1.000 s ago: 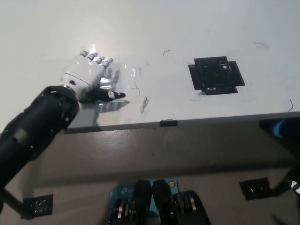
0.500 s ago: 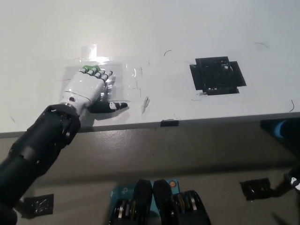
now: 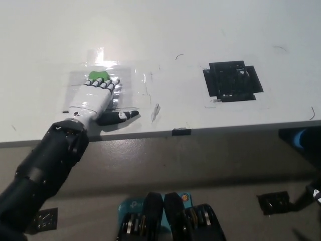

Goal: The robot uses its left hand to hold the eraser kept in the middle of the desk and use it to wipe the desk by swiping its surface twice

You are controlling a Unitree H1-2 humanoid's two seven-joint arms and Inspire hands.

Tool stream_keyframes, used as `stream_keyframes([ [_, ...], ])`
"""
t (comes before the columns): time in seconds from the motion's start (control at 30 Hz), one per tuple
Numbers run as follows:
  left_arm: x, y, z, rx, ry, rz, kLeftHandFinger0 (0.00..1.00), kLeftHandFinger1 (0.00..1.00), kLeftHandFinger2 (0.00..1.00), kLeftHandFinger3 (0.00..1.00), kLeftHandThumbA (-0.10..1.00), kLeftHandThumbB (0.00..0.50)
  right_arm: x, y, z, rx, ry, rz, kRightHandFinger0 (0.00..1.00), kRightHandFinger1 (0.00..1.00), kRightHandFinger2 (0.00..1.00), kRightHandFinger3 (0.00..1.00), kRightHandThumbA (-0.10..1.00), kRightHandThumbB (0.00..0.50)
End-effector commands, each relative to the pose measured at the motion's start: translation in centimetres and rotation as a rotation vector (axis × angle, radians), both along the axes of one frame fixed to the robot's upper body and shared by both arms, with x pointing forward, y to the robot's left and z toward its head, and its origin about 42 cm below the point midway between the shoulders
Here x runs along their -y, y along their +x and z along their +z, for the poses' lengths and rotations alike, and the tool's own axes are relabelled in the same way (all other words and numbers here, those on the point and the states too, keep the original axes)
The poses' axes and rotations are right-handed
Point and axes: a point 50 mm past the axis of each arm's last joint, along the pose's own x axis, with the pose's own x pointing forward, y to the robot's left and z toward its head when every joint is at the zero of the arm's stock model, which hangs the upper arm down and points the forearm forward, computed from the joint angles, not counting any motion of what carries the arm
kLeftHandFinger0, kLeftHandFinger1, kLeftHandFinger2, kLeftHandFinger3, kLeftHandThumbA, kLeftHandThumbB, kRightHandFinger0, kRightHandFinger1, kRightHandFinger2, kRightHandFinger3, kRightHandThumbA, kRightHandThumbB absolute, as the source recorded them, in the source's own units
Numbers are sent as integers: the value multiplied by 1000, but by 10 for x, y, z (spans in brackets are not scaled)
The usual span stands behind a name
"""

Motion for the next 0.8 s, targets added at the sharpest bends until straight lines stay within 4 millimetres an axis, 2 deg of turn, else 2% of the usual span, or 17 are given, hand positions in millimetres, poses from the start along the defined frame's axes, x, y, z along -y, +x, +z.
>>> stream_keyframes([
  [0.0, -2, -11, -38, -122, -146, 77, 1000, 1000, 1000, 1000, 1000, 360, 5, 4, 16, 90, -11, -21, 1000, 1000, 1000, 1000, 1000, 454],
  [0.1, -4, -15, -49, -168, -227, 144, 1000, 1000, 1000, 1000, 1000, 374, 5, 6, 17, 95, -12, -9, 1000, 1000, 1000, 1000, 1000, 432],
  [0.17, -3, -16, -54, -187, -255, 173, 1000, 1000, 1000, 1000, 1000, 367, 5, 6, 17, 95, -16, -12, 1000, 1000, 1000, 1000, 1000, 445],
  [0.2, -4, -18, -59, -193, -293, 188, 1000, 1000, 1000, 1000, 1000, 332, 4, 10, 18, 100, -16, -5, 1000, 1000, 1000, 1000, 1000, 448],
  [0.27, -5, -21, -63, -193, -308, 197, 1000, 1000, 1000, 1000, 1000, 333, 2, 11, 18, 100, -12, -5, 1000, 1000, 1000, 1000, 1000, 447],
  [0.3, -3, -26, -73, -223, -330, 210, 1000, 1000, 1000, 1000, 1000, 378, 1, 12, 18, 100, -1, -4, 1000, 1000, 1000, 1000, 1000, 490],
  [0.33, -3, -27, -75, -230, -345, 214, 1000, 1000, 1000, 1000, 1000, 383, 1, 11, 18, 98, 5, -7, 1000, 1000, 1000, 1000, 1000, 496],
  [0.37, -4, -28, -77, -240, -343, 215, 1000, 1000, 1000, 1000, 1000, 403, 0, 11, 18, 102, 7, -6, 1000, 1000, 1000, 1000, 1000, 482],
  [0.4, -3, -28, -80, -248, -348, 226, 1000, 1000, 1000, 1000, 1000, 389, 0, 12, 18, 104, 9, -8, 1000, 1000, 1000, 1000, 1000, 447],
  [0.47, -2, -28, -80, -252, -343, 233, 1000, 1000, 1000, 1000, 1000, 370, 1, 11, 19, 103, 5, -12, 1000, 1000, 1000, 1000, 1000, 420],
  [0.53, -4, -27, -80, -250, -332, 234, 1000, 1000, 1000, 1000, 1000, 380, 1, 11, 18, 111, 18, -8, 1000, 1000, 1000, 1000, 1000, 397],
  [0.73, -10, -32, -87, -272, -219, 249, 1000, 1000, 1000, 1000, 1000, 400, 2, 13, 20, 116, 13, -14, 1000, 1000, 1000, 1000, 1000, 412],
  [0.77, -12, -33, -89, -283, -186, 250, 1000, 1000, 1000, 1000, 1000, 435, 2, 14, 21, 120, 15, -14, 1000, 1000, 1000, 1000, 1000, 426],
])
